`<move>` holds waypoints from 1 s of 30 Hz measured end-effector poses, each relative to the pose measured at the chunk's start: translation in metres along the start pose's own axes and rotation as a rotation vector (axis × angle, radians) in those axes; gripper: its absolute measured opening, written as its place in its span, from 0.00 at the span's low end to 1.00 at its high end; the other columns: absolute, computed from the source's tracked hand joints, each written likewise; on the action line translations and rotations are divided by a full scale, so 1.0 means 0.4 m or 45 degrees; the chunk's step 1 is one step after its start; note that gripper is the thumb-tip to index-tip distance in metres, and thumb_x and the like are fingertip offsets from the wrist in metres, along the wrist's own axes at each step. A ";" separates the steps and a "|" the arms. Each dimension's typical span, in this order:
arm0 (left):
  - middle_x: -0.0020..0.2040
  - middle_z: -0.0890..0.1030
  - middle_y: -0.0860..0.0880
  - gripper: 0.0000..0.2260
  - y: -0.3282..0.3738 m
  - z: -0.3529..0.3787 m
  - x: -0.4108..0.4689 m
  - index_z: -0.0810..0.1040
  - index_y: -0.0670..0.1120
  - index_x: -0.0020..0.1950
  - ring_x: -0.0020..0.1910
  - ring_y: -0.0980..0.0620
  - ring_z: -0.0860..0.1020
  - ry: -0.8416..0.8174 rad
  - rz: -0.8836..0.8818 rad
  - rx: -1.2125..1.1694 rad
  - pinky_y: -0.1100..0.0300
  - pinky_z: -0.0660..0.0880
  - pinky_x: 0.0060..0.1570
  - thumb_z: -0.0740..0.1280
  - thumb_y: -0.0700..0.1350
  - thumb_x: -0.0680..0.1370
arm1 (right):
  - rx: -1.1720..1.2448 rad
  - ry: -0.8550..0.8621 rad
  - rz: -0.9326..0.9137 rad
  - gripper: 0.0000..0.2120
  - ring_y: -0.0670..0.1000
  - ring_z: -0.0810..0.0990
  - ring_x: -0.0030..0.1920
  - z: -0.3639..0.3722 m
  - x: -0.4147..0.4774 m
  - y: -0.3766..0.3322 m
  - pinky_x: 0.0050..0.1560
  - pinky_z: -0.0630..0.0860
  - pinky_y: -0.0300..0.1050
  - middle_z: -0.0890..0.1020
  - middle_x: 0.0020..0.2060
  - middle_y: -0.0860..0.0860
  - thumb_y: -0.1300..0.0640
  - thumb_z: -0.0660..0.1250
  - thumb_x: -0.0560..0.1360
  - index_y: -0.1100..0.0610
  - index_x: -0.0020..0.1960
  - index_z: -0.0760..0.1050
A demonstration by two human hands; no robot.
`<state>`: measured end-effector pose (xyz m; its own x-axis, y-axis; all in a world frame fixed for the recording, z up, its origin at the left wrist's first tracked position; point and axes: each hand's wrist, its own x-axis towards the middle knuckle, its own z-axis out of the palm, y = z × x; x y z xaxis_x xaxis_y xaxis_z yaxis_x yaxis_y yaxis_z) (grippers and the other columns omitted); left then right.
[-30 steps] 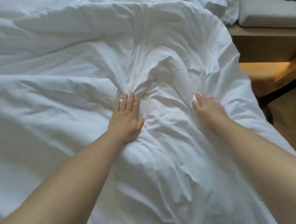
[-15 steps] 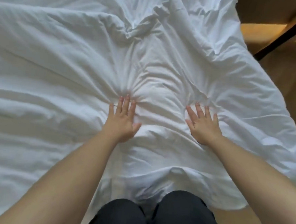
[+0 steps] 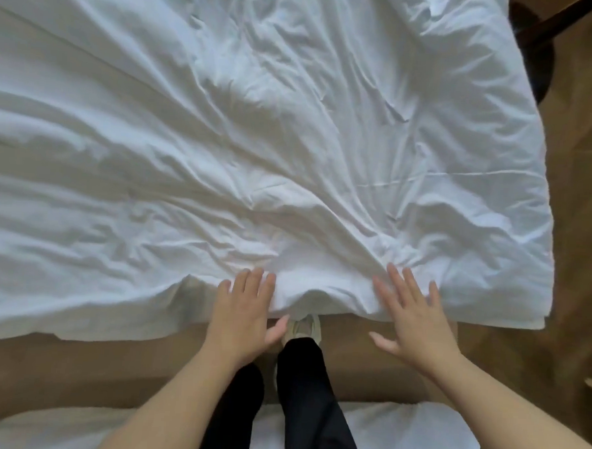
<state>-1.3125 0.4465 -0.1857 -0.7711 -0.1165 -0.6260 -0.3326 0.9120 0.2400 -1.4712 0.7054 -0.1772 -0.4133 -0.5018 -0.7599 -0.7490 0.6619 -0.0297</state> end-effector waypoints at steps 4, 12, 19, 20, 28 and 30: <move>0.71 0.67 0.34 0.45 -0.030 0.031 0.031 0.67 0.44 0.72 0.68 0.28 0.66 -0.116 -0.127 0.187 0.30 0.67 0.57 0.80 0.48 0.57 | -0.156 0.000 0.103 0.55 0.72 0.62 0.71 0.025 0.061 0.029 0.62 0.56 0.78 0.61 0.75 0.65 0.56 0.82 0.54 0.53 0.76 0.59; 0.46 0.77 0.46 0.16 -0.064 -0.118 0.109 0.74 0.47 0.60 0.41 0.45 0.72 -0.292 -0.065 0.089 0.56 0.67 0.37 0.59 0.35 0.75 | -0.144 0.024 0.062 0.26 0.60 0.81 0.43 -0.145 0.114 0.033 0.37 0.70 0.46 0.82 0.44 0.54 0.67 0.63 0.72 0.52 0.68 0.66; 0.55 0.76 0.47 0.09 -0.109 -0.352 0.055 0.76 0.50 0.56 0.53 0.46 0.75 -0.079 -0.161 0.490 0.56 0.66 0.42 0.61 0.42 0.78 | -0.486 0.204 0.242 0.15 0.57 0.75 0.56 -0.424 0.089 0.026 0.50 0.68 0.47 0.75 0.56 0.53 0.61 0.59 0.77 0.52 0.62 0.73; 0.54 0.76 0.48 0.09 -0.117 -0.405 0.066 0.77 0.50 0.56 0.53 0.47 0.75 -0.028 -0.234 0.568 0.57 0.64 0.42 0.61 0.42 0.79 | -0.519 0.234 0.315 0.14 0.57 0.76 0.56 -0.479 0.098 0.029 0.49 0.68 0.46 0.75 0.56 0.53 0.61 0.60 0.77 0.52 0.60 0.76; 0.57 0.77 0.35 0.14 -0.253 -0.761 0.232 0.74 0.44 0.62 0.56 0.35 0.75 0.776 -0.677 -0.529 0.51 0.68 0.48 0.56 0.38 0.78 | 0.573 0.785 0.580 0.21 0.64 0.71 0.63 -0.869 0.287 0.000 0.56 0.69 0.53 0.75 0.62 0.62 0.64 0.54 0.79 0.55 0.71 0.66; 0.70 0.69 0.37 0.23 -0.292 -0.818 0.286 0.59 0.49 0.76 0.68 0.35 0.67 0.743 -0.543 -0.667 0.46 0.65 0.64 0.58 0.45 0.81 | 0.417 0.845 0.437 0.30 0.65 0.59 0.74 -0.927 0.345 -0.023 0.71 0.57 0.59 0.65 0.71 0.63 0.59 0.55 0.80 0.49 0.79 0.50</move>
<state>-1.5396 0.1979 -0.0427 -0.6309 -0.7171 -0.2962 -0.7497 0.4652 0.4707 -1.7134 0.4234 -0.0409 -0.8898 -0.3989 -0.2215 -0.3780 0.9164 -0.1317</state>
